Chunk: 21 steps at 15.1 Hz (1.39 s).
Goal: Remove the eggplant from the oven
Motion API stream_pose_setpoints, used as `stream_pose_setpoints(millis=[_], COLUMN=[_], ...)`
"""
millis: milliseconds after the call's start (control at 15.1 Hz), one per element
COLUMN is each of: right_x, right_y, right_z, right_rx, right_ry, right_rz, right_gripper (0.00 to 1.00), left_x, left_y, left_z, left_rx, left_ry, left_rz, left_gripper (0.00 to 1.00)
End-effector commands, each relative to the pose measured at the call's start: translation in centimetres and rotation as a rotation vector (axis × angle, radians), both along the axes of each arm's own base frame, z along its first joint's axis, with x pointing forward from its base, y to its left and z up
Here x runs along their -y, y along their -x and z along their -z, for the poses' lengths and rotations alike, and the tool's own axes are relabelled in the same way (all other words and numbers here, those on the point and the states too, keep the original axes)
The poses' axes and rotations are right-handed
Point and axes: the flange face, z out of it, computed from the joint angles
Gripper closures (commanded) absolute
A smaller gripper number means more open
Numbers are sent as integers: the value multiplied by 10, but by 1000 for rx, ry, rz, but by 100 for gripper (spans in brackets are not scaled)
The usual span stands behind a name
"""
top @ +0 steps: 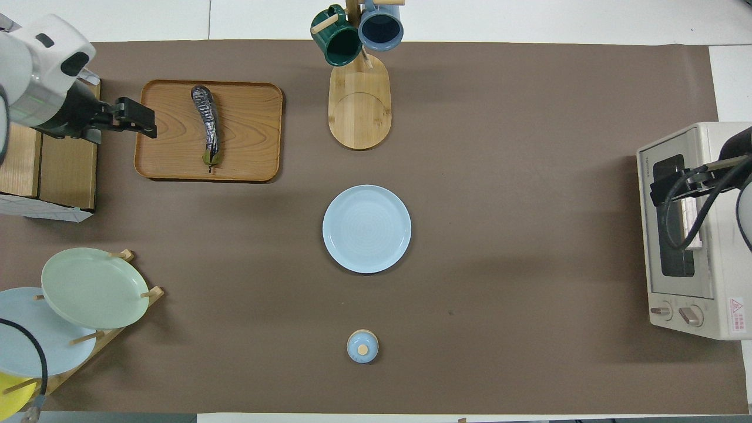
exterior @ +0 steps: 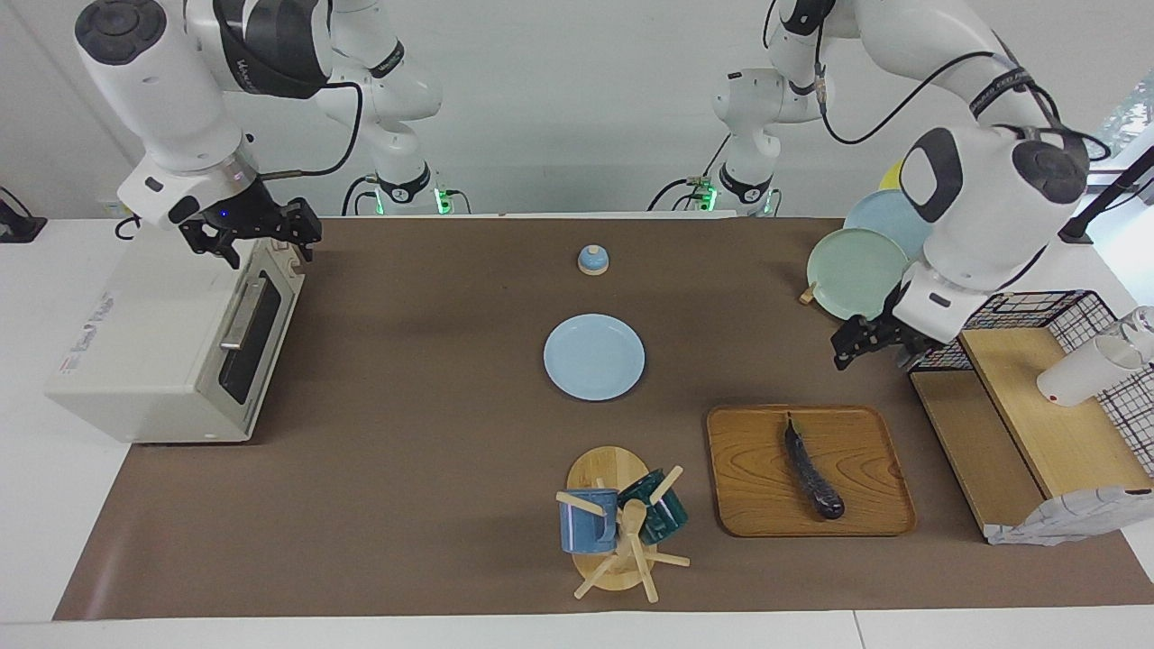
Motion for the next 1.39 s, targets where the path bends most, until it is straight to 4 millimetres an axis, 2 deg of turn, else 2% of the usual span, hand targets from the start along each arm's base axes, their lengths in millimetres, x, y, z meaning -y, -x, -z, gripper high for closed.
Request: stream_pose_setpoints(millis=[0, 133, 398, 531, 796, 995, 1128, 1327], right_x=[-1, 0, -1, -4, -8, -2, 0, 10], right_y=[6, 7, 6, 5, 9, 10, 18, 22], right_z=[-2, -3, -4, -6, -12, -14, -21, -23], right_rx=[-2, 1, 6, 16, 16, 18, 20, 15], right_ry=[-23, -23, -23, -22, -24, -24, -25, -18], right_rz=[15, 15, 13, 8, 1, 12, 21, 108], right_gripper=[0, 0, 0, 0, 0, 0, 0, 0], left_x=[-6, -8, -8, -5, -4, -4, -3, -3], left_y=[58, 89, 109, 110, 98, 98, 98, 98], left_z=[-35, -44, -40, -43, -65, -64, -64, -64], left_rx=[-25, -28, -84, -110, -117, -119, -119, -117], left_ry=[-28, -34, -42, -48, -46, -43, -41, -38], left_rz=[6, 5, 2, 11, 14, 15, 15, 15], left_gripper=[0, 0, 0, 0, 0, 0, 0, 0])
